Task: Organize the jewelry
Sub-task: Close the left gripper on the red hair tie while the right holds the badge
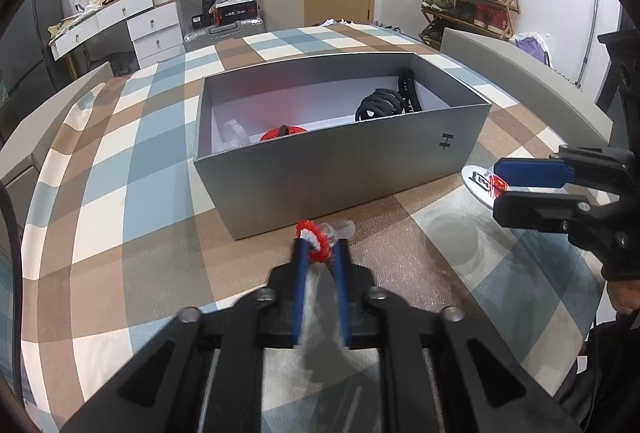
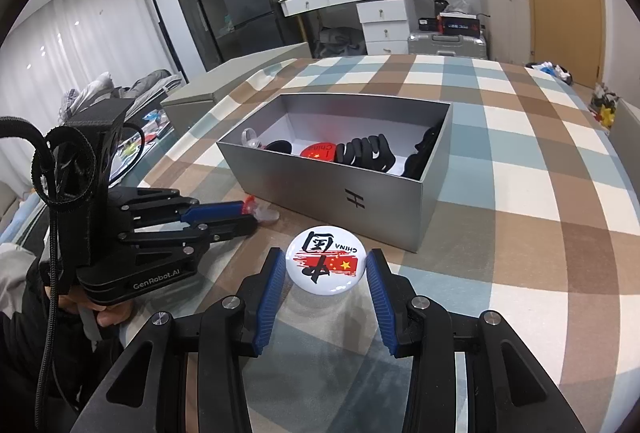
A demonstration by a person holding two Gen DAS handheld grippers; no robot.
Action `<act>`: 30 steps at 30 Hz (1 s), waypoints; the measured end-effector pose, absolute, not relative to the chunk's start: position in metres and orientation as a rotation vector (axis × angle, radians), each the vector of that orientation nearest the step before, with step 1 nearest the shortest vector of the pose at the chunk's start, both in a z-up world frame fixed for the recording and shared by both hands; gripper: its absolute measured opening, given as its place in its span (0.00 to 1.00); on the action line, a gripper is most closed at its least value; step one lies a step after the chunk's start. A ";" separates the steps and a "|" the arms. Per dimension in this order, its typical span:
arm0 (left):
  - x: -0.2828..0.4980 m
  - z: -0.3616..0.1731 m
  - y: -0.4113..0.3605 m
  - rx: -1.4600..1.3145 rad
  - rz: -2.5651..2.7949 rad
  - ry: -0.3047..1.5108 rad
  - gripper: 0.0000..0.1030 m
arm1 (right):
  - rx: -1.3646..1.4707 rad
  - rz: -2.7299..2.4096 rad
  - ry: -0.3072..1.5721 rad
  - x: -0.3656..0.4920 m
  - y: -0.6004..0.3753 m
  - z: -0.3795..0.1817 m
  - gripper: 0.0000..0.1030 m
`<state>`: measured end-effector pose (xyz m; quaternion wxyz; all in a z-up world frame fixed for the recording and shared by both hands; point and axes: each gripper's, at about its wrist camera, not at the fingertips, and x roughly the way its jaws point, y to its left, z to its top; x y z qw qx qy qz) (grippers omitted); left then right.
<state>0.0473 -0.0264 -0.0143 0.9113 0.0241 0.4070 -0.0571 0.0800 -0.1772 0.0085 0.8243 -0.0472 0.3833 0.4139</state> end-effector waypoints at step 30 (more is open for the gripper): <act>0.058 -0.016 -0.031 0.037 -0.114 0.875 0.22 | -0.106 0.880 0.818 0.080 -0.178 0.009 0.40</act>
